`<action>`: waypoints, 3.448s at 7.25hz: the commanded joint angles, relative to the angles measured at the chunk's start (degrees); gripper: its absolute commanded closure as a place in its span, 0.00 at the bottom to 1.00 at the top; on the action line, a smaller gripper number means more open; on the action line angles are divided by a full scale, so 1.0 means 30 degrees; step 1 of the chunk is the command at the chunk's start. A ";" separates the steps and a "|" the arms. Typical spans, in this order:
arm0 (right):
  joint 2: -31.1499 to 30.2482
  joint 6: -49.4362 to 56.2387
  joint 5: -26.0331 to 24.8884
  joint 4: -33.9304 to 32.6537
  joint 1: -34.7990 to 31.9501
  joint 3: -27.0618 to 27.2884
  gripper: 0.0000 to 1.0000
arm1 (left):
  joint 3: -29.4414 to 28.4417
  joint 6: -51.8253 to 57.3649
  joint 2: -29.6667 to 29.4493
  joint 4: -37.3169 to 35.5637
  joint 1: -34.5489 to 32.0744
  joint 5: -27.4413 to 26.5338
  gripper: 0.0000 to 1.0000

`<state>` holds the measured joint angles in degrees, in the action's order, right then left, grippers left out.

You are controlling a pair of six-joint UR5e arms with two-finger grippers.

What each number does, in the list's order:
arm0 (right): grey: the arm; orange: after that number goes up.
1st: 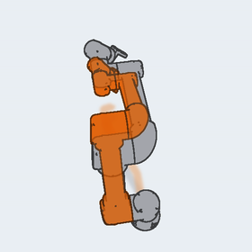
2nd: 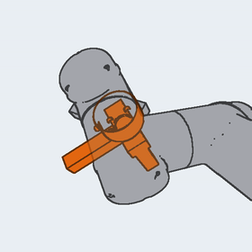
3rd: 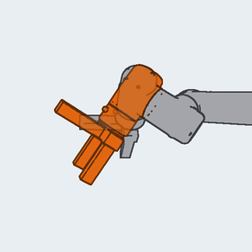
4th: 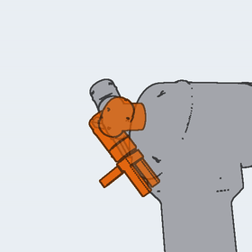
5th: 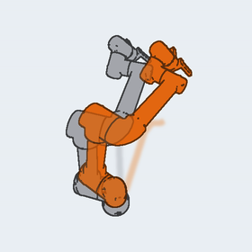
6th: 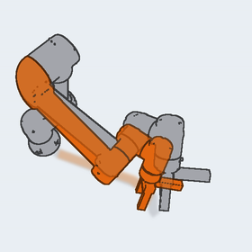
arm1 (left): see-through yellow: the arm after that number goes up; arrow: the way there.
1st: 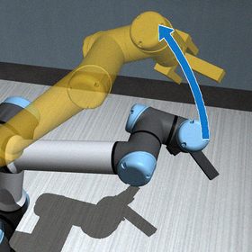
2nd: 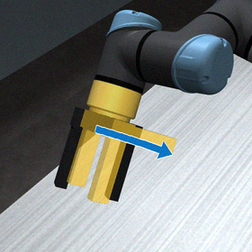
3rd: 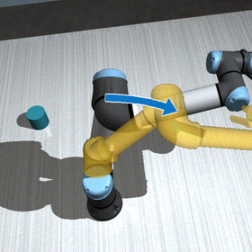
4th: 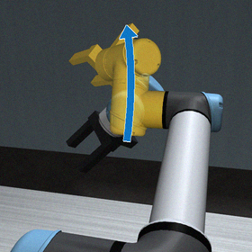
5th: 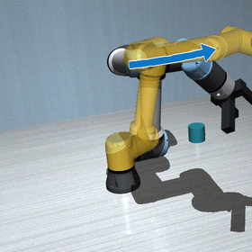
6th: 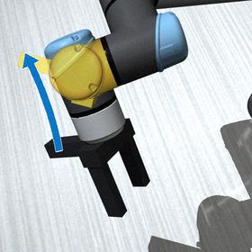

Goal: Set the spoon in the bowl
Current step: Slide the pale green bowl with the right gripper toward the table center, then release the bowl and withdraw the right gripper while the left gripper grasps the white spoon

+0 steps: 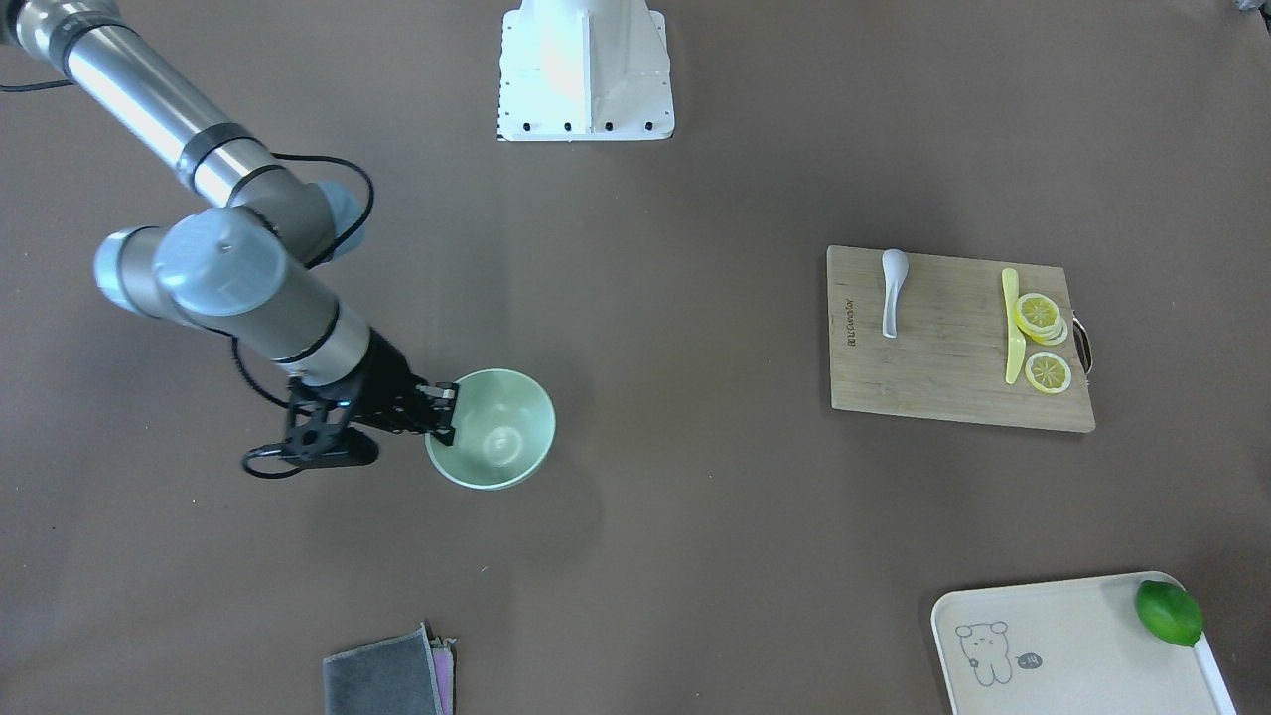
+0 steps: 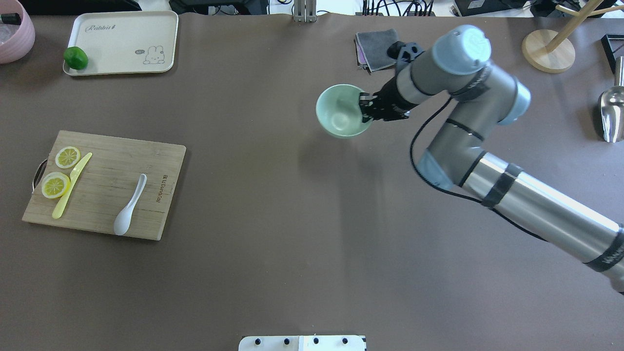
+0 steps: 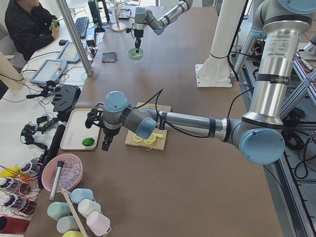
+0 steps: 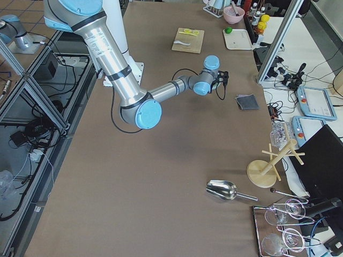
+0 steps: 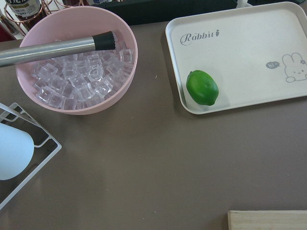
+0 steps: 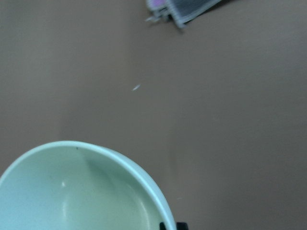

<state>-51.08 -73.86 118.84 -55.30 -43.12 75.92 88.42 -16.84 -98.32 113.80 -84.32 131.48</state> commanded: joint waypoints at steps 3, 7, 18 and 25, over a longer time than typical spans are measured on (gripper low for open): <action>0.2059 -0.0370 -0.2491 -0.2543 0.3209 -0.0054 1.00 | -0.0061 -0.0072 -0.0479 0.0005 0.0886 -0.0028 0.02; 0.1560 -0.0225 -0.2293 -0.2572 0.2399 0.0294 0.00 | 0.3354 -0.5865 -0.0484 0.0679 0.5418 -0.0262 0.02; -0.5884 1.1810 0.3827 -0.5049 -0.6305 0.5012 0.00 | 0.6474 -0.9506 0.2363 0.0737 1.6034 -0.7880 0.03; -0.5970 1.3048 0.3863 -0.7319 -0.6894 0.5805 0.00 | 0.5974 -0.9242 0.2245 0.0767 1.6182 -0.7704 0.55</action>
<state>-68.88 -34.72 130.43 -77.23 -63.63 93.31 106.27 -44.59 -91.66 116.12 -35.78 108.30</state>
